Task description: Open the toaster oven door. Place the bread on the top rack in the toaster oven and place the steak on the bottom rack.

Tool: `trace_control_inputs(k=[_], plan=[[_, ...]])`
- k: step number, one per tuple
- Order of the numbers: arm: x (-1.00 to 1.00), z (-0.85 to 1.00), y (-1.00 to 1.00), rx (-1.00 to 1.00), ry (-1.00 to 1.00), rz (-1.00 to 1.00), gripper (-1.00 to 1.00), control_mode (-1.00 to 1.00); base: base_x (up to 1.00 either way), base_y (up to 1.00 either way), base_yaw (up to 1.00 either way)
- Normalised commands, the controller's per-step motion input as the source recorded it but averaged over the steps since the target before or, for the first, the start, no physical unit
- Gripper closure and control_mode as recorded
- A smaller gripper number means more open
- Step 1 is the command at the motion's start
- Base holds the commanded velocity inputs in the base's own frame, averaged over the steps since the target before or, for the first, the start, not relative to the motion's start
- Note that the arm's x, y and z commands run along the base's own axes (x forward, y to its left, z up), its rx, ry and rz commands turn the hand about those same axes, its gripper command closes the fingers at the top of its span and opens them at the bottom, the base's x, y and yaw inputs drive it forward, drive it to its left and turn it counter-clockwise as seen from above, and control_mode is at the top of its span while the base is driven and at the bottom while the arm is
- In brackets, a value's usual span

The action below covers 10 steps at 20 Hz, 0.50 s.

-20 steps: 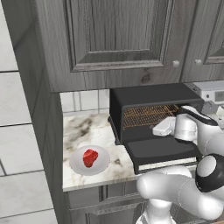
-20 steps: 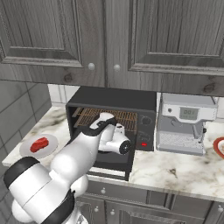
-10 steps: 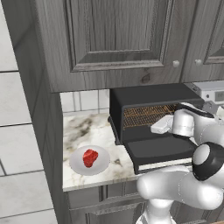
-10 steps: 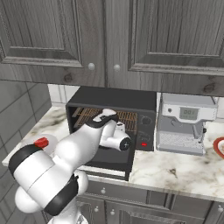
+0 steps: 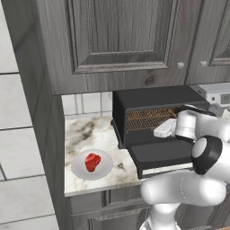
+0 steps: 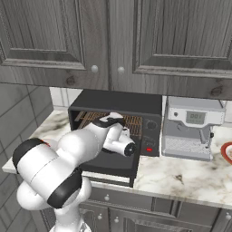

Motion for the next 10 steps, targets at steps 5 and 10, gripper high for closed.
trace_control_inputs(k=[5, 10], plan=[[0.08, -0.06, 0.0, 0.0, 0.0, 0.0, -1.0, -1.0, 0.0, 0.0, 0.0], [0.14, 0.0, 0.0, 0.0, 0.0, 0.0, -1.0, -1.0, 0.0, 0.0, 0.0]])
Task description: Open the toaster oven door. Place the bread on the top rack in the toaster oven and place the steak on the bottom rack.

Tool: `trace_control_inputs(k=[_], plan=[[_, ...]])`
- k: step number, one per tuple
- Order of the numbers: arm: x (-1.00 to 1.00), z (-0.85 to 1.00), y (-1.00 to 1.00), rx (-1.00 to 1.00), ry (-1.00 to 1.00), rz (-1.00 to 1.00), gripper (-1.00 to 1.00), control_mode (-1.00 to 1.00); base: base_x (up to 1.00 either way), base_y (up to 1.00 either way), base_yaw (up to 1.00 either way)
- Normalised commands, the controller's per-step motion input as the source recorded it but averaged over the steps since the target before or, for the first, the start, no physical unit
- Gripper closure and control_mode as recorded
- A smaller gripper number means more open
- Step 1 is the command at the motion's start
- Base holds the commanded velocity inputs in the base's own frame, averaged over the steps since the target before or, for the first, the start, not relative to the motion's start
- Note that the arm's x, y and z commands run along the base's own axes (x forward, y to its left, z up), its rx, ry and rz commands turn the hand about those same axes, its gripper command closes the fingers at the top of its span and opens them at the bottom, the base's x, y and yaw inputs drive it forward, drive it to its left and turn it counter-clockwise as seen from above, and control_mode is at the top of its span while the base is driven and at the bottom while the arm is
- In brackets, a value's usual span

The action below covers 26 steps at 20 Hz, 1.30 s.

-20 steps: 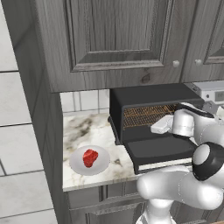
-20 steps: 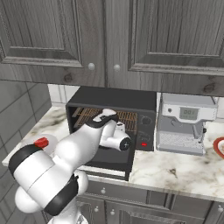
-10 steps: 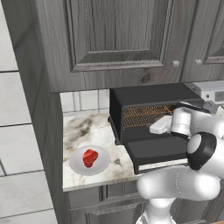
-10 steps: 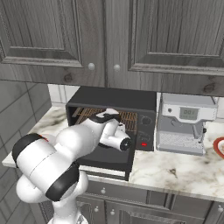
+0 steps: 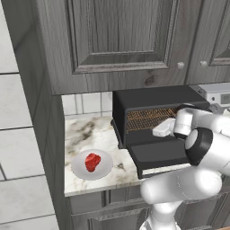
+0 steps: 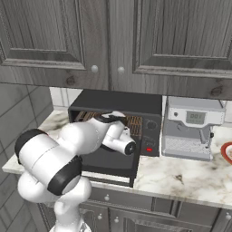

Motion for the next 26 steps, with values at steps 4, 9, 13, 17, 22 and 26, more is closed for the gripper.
trace_control_inputs(k=[4, 9, 13, 17, 22, 26], plan=[[0.2, 0.0, 0.0, 0.0, 0.0, 0.0, -1.0, -1.0, 0.0, 0.0, 0.0], [0.09, -0.12, 0.04, 0.0, 0.0, 0.0, -1.0, -1.0, 0.0, 0.0, 0.0], [0.03, -0.18, 0.04, 0.0, 0.0, 0.0, -1.0, -1.0, 0.0, 0.0, 0.0], [0.17, -0.04, 0.06, 0.0, 0.0, 0.0, -1.0, -1.0, 0.0, 0.0, 0.0], [0.15, 0.0, 0.01, 0.01, 0.01, 0.0, -1.0, -1.0, 0.0, 0.0, 0.0], [0.06, -0.09, 0.0, 0.02, 0.04, -0.01, -1.0, -1.0, 0.0, 0.0, 0.0]])
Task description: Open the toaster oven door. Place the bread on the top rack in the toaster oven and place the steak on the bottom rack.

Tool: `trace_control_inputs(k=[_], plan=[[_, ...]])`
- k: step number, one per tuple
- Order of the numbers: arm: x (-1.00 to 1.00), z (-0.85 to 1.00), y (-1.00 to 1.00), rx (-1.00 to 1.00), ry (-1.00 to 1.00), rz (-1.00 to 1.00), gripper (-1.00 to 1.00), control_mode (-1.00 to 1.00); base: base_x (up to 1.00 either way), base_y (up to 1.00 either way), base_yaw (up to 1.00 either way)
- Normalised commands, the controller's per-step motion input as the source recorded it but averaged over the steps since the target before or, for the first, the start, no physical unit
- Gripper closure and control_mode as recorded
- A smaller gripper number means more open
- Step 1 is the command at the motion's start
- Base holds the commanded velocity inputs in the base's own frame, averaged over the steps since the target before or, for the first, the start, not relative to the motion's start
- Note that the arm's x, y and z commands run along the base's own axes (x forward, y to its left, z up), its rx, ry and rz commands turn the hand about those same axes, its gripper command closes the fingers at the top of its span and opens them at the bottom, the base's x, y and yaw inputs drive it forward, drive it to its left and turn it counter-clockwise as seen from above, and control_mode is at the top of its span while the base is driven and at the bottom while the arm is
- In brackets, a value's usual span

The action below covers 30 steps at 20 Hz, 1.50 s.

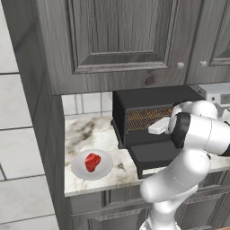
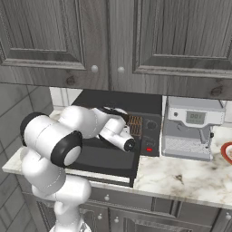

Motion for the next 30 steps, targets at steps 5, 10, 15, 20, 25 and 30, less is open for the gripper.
trace_control_inputs(k=[5, 10, 15, 20, 25, 30], plan=[[0.0, -0.19, 0.0, 0.0, 0.1, -0.01, -1.0, -1.0, 0.0, 0.0, 0.0], [-0.03, -0.24, 0.0, 0.0, 0.09, -0.01, -1.0, -1.0, 0.0, 0.0, 0.0], [-0.15, -0.31, 0.0, 0.0, 0.06, 0.0, -1.0, -1.0, 0.0, 0.0, 0.0], [-0.19, -0.36, 0.0, 0.0, 0.05, 0.0, -1.0, -1.0, 0.0, 0.0, 0.0], [-0.28, -0.43, 0.0, 0.0, 0.07, 0.0, -1.0, -1.0, 0.0, 0.0, 0.0], [-0.37, -0.49, 0.04, 0.0, 0.03, 0.0, -1.0, -1.0, 0.0, 0.0, 0.0]])
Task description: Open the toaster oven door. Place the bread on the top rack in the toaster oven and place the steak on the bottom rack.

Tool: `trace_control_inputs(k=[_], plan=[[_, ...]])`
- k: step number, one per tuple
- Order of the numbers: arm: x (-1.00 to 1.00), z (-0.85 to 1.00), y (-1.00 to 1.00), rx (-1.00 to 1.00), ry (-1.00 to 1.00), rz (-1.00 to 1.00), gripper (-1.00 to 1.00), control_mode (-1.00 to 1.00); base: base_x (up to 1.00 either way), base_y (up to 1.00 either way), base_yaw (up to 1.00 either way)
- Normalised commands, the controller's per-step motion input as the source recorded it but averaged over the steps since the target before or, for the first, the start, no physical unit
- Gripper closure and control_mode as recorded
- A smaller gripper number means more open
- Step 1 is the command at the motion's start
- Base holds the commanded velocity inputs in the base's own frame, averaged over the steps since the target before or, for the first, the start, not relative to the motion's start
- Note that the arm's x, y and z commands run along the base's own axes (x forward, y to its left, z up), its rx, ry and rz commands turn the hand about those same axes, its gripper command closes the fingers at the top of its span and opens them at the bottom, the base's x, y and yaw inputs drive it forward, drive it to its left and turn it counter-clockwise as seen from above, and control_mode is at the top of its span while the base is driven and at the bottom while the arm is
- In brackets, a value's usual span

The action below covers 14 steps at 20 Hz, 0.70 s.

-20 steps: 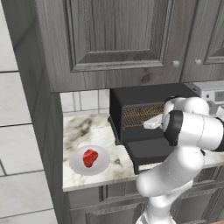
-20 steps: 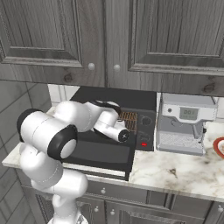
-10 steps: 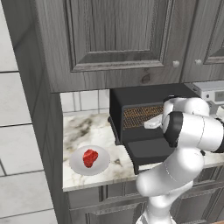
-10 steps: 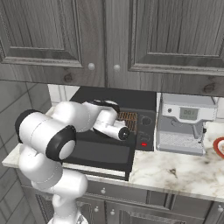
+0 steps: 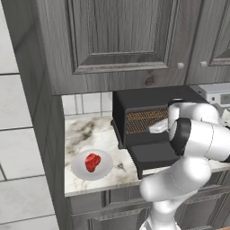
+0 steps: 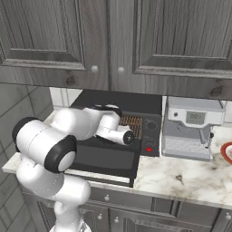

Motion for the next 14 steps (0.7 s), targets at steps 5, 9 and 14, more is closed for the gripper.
trace_control_inputs(k=[5, 9, 14], plan=[[-0.39, -0.49, 0.09, 0.0, 0.01, -0.02, -1.0, -1.0, 0.0, 0.0, 0.0], [-0.36, -0.48, 0.16, 0.0, 0.04, -0.04, -1.0, -1.0, 0.0, 0.0, 0.0], [-0.4, -0.48, 0.17, -0.02, 0.09, -0.06, -1.0, -1.0, 0.0, 0.0, 0.0]])
